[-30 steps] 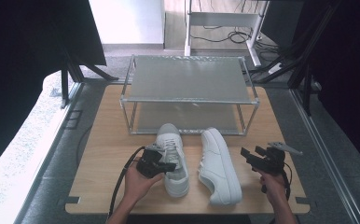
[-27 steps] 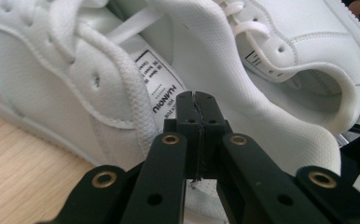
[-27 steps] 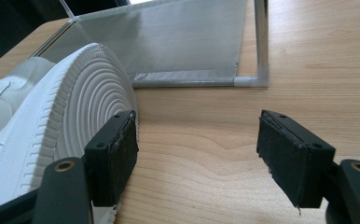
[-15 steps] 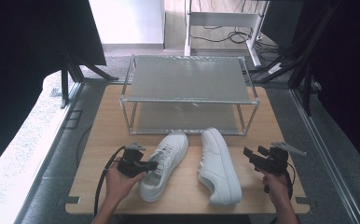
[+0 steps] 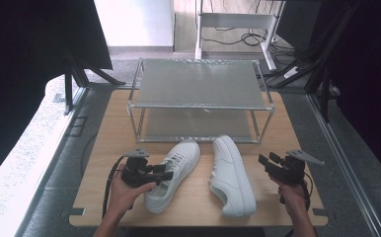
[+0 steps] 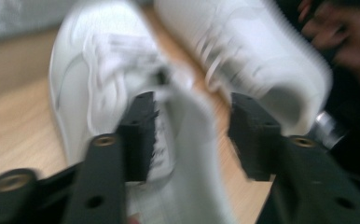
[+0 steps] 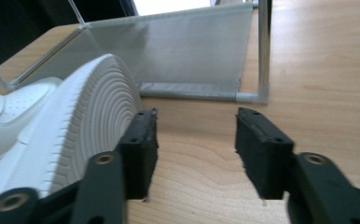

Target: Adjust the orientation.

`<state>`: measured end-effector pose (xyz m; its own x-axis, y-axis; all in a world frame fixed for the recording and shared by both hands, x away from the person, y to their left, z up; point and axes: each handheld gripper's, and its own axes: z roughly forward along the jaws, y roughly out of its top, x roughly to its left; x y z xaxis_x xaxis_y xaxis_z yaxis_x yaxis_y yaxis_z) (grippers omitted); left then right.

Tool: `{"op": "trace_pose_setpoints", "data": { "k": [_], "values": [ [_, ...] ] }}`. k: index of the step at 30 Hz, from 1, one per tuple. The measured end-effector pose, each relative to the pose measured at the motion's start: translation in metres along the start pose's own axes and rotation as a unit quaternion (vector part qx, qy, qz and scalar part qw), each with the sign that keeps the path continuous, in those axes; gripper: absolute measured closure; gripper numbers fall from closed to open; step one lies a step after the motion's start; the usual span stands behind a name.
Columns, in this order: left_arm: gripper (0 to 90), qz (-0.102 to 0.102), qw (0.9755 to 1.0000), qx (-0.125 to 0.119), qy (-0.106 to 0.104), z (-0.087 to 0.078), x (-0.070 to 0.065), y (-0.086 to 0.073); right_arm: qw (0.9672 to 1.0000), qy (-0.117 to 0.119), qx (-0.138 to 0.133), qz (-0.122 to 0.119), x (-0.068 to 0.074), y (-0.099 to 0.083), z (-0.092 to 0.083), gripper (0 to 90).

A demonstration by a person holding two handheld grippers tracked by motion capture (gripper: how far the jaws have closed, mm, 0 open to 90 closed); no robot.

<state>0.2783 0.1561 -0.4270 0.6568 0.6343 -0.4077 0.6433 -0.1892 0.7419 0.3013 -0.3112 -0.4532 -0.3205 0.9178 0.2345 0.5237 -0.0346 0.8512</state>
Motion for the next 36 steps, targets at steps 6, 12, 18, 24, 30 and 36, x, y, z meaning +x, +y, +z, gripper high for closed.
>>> {"op": "trace_pose_setpoints", "data": {
  "k": [6, 12, 18, 24, 30, 36],
  "values": [
    [36.7, -0.008, 0.9983, -0.043, 0.038, -0.012, 0.01, -0.001, 0.9995, 0.021, -0.006, -0.022, 0.009, 0.005, -0.007, 70.7],
    [32.6, 0.006, 0.9971, -0.034, 0.067, -0.01, 0.013, -0.002, 0.9979, 0.029, -0.011, -0.056, 0.027, 0.01, -0.012, 84.5],
    [32.0, -0.008, 0.9968, -0.033, 0.072, -0.012, 0.019, -0.004, 0.9919, 0.074, 0.003, -0.103, 0.054, 0.01, -0.018, 89.8],
    [32.6, -0.027, 0.9973, -0.042, 0.055, -0.014, 0.021, -0.004, 0.9814, 0.11, 0.02, -0.156, 0.086, 0.007, -0.022, 90.0],
    [32.7, -0.029, 0.9971, -0.037, 0.06, -0.014, 0.023, -0.005, 0.9728, 0.136, 0.044, -0.183, 0.11, -0.002, -0.021, 90.0],
    [32.6, -0.027, 0.9977, -0.025, 0.057, -0.012, 0.024, -0.006, 0.9566, 0.153, 0.09, -0.232, 0.133, -0.025, -0.02, 90.0]
  ]
}}
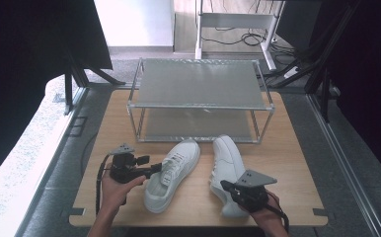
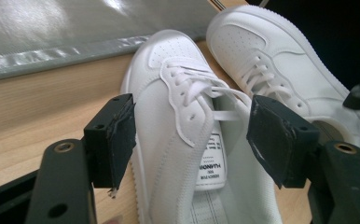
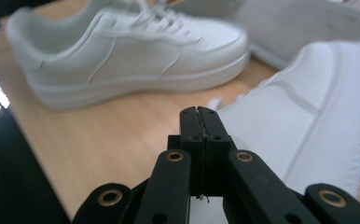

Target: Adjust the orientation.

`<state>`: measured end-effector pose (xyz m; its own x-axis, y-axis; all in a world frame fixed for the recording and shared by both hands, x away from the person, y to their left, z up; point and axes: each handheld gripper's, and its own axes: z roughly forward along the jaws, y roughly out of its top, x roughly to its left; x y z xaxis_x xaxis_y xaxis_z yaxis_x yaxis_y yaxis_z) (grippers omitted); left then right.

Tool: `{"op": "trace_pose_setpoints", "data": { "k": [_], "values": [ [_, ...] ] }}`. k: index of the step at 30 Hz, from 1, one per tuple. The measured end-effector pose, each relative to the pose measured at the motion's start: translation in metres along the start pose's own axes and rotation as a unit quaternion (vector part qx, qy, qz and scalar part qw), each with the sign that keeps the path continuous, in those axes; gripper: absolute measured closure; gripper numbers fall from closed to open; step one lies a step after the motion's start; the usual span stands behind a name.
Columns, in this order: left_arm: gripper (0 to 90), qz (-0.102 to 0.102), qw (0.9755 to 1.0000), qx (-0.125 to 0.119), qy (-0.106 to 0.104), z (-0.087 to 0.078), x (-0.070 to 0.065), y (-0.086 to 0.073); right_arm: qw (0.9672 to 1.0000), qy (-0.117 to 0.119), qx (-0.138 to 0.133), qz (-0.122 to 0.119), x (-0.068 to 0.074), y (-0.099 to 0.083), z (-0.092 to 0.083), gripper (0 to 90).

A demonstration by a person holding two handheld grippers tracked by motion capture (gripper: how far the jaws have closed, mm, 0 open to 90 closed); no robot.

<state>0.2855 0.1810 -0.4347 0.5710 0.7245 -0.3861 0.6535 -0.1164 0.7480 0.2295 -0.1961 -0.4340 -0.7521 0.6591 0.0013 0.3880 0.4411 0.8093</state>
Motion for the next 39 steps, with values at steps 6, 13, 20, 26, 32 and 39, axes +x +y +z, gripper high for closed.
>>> {"op": "trace_pose_setpoints", "data": {
  "k": [6, 13, 20, 26, 32, 39],
  "values": [
    [32.7, 0.0, 0.9999, 0.011, 0.001, 0.004, -0.001, -0.001, 0.9994, -0.008, 0.026, -0.024, 0.014, -0.017, -0.005, 90.0],
    [32.8, 0.0, 1.0, 0.006, 0.007, 0.002, -0.001, 0.0, 0.9994, 0.008, 0.027, -0.02, 0.009, -0.02, -0.003, 90.0],
    [33.6, -0.013, 0.9998, 0.004, 0.013, 0.002, 0.001, -0.002, 0.9999, 0.009, 0.011, 0.006, -0.005, -0.021, -0.017, 90.0],
    [33.6, -0.014, 0.9998, 0.006, 0.009, 0.002, 0.002, -0.002, 0.9997, -0.009, -0.008, 0.02, -0.019, -0.023, -0.032, 90.0],
    [33.6, -0.015, 0.9998, 0.01, 0.008, 0.002, 0.002, -0.002, 0.9979, -0.052, -0.014, 0.036, -0.04, -0.034, -0.038, 90.0],
    [33.6, -0.02, 0.9997, 0.009, 0.006, 0.002, 0.004, -0.002, 0.9942, -0.079, 0.003, 0.073, -0.078, -0.055, -0.044, 90.0]
  ]
}}
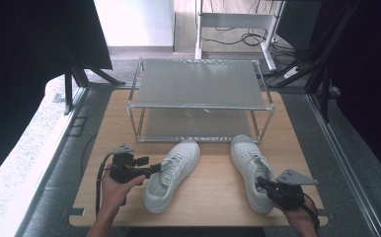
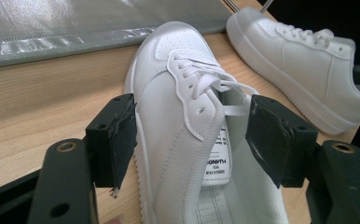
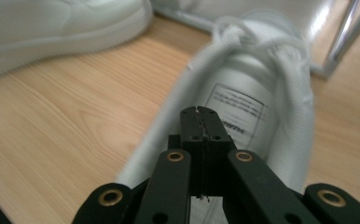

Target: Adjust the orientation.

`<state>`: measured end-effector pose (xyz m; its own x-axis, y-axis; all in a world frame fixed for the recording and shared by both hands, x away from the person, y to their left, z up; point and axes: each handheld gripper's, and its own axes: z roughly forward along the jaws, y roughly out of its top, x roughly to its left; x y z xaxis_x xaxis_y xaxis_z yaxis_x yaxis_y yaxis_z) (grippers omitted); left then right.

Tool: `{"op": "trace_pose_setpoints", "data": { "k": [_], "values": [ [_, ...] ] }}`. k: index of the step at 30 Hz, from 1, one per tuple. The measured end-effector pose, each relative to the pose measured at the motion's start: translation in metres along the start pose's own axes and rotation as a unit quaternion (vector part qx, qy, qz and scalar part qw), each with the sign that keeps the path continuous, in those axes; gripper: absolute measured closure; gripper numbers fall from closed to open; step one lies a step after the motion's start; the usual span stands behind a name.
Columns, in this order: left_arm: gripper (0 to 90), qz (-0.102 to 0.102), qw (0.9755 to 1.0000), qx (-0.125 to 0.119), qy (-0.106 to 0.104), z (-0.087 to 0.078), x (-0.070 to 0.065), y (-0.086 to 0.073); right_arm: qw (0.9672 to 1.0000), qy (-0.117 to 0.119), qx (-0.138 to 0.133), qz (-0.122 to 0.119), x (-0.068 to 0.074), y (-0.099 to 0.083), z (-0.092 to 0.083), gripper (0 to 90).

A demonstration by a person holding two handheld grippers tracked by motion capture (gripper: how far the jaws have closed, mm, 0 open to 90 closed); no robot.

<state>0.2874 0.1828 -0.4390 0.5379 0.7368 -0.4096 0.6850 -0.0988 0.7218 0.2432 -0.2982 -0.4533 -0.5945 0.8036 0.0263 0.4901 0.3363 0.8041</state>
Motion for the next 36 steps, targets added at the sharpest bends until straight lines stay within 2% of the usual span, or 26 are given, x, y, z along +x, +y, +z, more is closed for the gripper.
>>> {"op": "trace_pose_setpoints", "data": {
  "k": [2, 5, 6, 7, 9, 12, 15, 18, 21, 23, 25, 26, 27, 29, 30, 31, 34, 36],
  "values": [
    [33.6, -0.001, 1.0, 0.0, 0.001, 0.0, 0.0, 0.0, 0.9996, 0.022, -0.008, 0.015, -0.006, -0.003, 0.001, 86.8],
    [33.6, -0.003, 1.0, -0.001, 0.001, -0.001, 0.0, 0.0, 0.9999, -0.002, -0.004, -0.009, -0.002, 0.0, -0.001, 85.2],
    [33.6, -0.003, 1.0, -0.001, 0.001, -0.001, 0.0, 0.0, 0.9999, -0.002, -0.004, -0.009, -0.002, 0.0, -0.001, 85.2],
    [33.6, -0.003, 1.0, -0.003, 0.0, -0.002, 0.001, 0.0, 0.9996, -0.006, -0.016, -0.02, 0.003, 0.004, -0.005, 85.2],
    [33.7, -0.005, 1.0, -0.004, -0.002, -0.003, 0.001, 0.0, 0.9994, -0.002, -0.026, -0.025, 0.007, 0.007, -0.008, 85.2],
    [33.7, -0.005, 1.0, -0.004, -0.003, -0.004, 0.001, 0.0, 0.9991, 0.005, -0.027, -0.033, 0.012, 0.011, -0.009, 83.0],
    [33.8, -0.004, 1.0, -0.006, -0.003, -0.004, 0.001, 0.001, 0.9991, 0.005, -0.024, -0.034, 0.013, 0.011, -0.008, 82.1],
    [33.7, -0.005, 1.0, -0.006, -0.001, -0.004, 0.001, 0.001, 0.999, 0.006, -0.036, -0.025, 0.016, 0.013, -0.012, 82.0],
    [33.8, -0.006, 1.0, -0.004, -0.002, -0.003, 0.001, 0.0, 0.9981, 0.034, -0.044, -0.027, 0.031, 0.02, -0.015, 83.4],
    [33.8, -0.005, 1.0, -0.003, -0.003, -0.003, 0.001, 0.0, 0.9982, 0.036, -0.025, -0.041, 0.046, 0.02, -0.008, 84.5],
    [33.8, -0.004, 1.0, -0.004, -0.002, -0.004, 0.0, 0.0, 0.9982, 0.025, -0.004, -0.055, 0.058, 0.015, 0.0, 85.9],
    [33.8, -0.004, 1.0, -0.004, -0.002, -0.004, 0.0, 0.0, 0.9982, 0.025, -0.004, -0.055, 0.058, 0.015, 0.0, 85.9],
    [33.9, -0.005, 1.0, -0.005, -0.002, -0.004, 0.001, 0.0, 0.9978, 0.01, 0.017, -0.063, 0.066, 0.008, 0.007, 87.6],
    [33.9, -0.006, 1.0, -0.005, -0.002, -0.003, 0.001, 0.0, 0.9968, -0.008, 0.035, -0.072, 0.067, 0.002, 0.01, 88.8],
    [33.9, -0.007, 1.0, -0.005, -0.003, -0.003, 0.001, 0.0, 0.9958, -0.026, 0.042, -0.077, 0.066, -0.002, 0.011, 90.0],
    [33.9, -0.007, 1.0, -0.005, -0.004, -0.003, 0.001, 0.0, 0.9949, -0.037, 0.042, -0.084, 0.064, -0.004, 0.009, 90.0],
    [33.9, -0.006, 1.0, -0.006, -0.004, -0.004, 0.001, 0.0, 0.9943, -0.039, 0.048, -0.087, 0.061, -0.007, 0.005, 90.0],
    [33.9, -0.006, 1.0, -0.007, -0.004, -0.005, 0.001, 0.0, 0.9937, -0.027, 0.057, -0.092, 0.058, -0.008, 0.003, 90.0]
  ]
}}
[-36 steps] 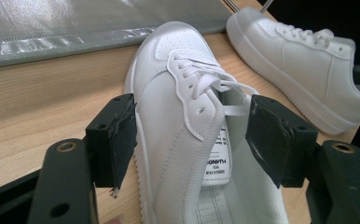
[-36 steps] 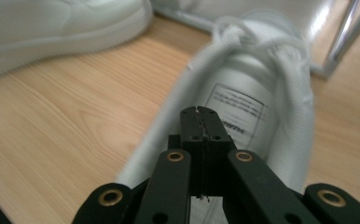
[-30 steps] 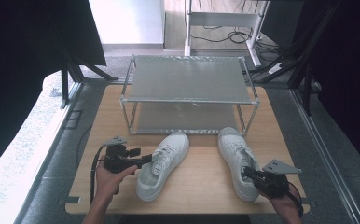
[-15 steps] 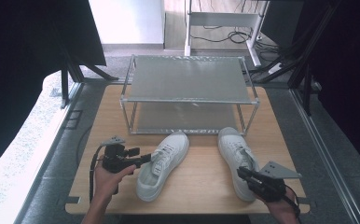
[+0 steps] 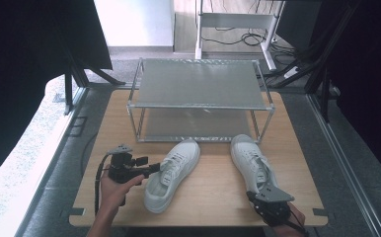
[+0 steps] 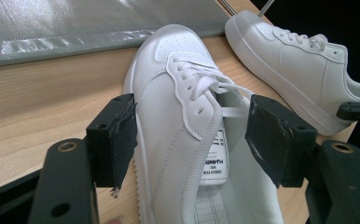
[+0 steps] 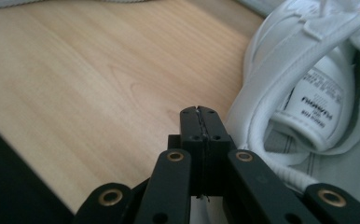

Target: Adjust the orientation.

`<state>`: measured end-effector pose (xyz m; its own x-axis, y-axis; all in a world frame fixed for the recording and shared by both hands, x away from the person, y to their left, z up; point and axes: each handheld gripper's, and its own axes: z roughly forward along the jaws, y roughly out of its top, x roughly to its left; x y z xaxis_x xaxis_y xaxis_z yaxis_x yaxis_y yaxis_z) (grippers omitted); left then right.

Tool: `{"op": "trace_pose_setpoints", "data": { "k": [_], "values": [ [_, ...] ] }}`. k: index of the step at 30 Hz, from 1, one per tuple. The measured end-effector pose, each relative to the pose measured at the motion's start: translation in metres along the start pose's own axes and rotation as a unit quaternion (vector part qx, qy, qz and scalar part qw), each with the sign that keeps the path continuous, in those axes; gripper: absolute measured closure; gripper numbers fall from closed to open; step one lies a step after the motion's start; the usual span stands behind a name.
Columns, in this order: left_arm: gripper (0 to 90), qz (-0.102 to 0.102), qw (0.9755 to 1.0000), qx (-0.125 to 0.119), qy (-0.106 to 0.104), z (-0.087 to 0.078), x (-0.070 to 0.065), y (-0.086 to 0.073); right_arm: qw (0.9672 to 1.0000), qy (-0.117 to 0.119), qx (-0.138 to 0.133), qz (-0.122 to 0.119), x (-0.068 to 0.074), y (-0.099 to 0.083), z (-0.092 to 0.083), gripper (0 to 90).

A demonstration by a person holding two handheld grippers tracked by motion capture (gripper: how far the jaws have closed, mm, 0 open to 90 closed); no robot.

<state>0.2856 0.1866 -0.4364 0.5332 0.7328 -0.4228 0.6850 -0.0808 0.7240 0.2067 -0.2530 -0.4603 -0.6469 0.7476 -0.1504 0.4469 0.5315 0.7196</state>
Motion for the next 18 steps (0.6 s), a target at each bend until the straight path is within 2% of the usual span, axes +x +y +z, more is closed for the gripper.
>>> {"op": "trace_pose_setpoints", "data": {
  "k": [3, 5, 7, 9, 12, 14, 16, 18],
  "values": [
    [33.9, -0.001, 1.0, -0.003, 0.002, -0.001, 0.001, 0.0, 1.0, 0.002, 0.007, 0.002, -0.007, -0.002, -0.003, 90.0],
    [33.9, -0.004, 1.0, -0.005, 0.003, -0.003, 0.002, 0.0, 0.9998, -0.005, 0.01, 0.016, -0.014, -0.007, -0.005, 90.0],
    [34.0, -0.006, 1.0, -0.006, 0.004, -0.004, 0.004, 0.0, 0.9995, 0.0, 0.007, 0.032, -0.021, -0.012, -0.008, 90.0],
    [34.0, -0.007, 1.0, -0.006, 0.002, -0.003, 0.004, 0.0, 0.9982, 0.025, -0.011, 0.054, -0.027, -0.016, -0.01, 87.6],
    [34.0, -0.006, 1.0, -0.004, 0.002, -0.002, 0.002, 0.0, 0.9959, 0.051, -0.039, 0.063, -0.028, -0.013, -0.013, 83.1],
    [34.0, -0.005, 1.0, -0.005, 0.001, -0.002, 0.002, 0.0, 0.9928, 0.071, -0.066, 0.07, -0.031, -0.007, -0.017, 79.4],
    [34.1, -0.004, 1.0, -0.005, 0.002, -0.001, 0.001, 0.001, 0.9904, 0.075, -0.087, 0.077, -0.035, 0.001, -0.021, 76.1],
    [34.5, 0.007, 0.9999, -0.008, 0.012, -0.004, -0.004, 0.002, 0.9896, 0.074, -0.096, 0.078, -0.039, 0.007, -0.024, 72.9]
  ]
}}
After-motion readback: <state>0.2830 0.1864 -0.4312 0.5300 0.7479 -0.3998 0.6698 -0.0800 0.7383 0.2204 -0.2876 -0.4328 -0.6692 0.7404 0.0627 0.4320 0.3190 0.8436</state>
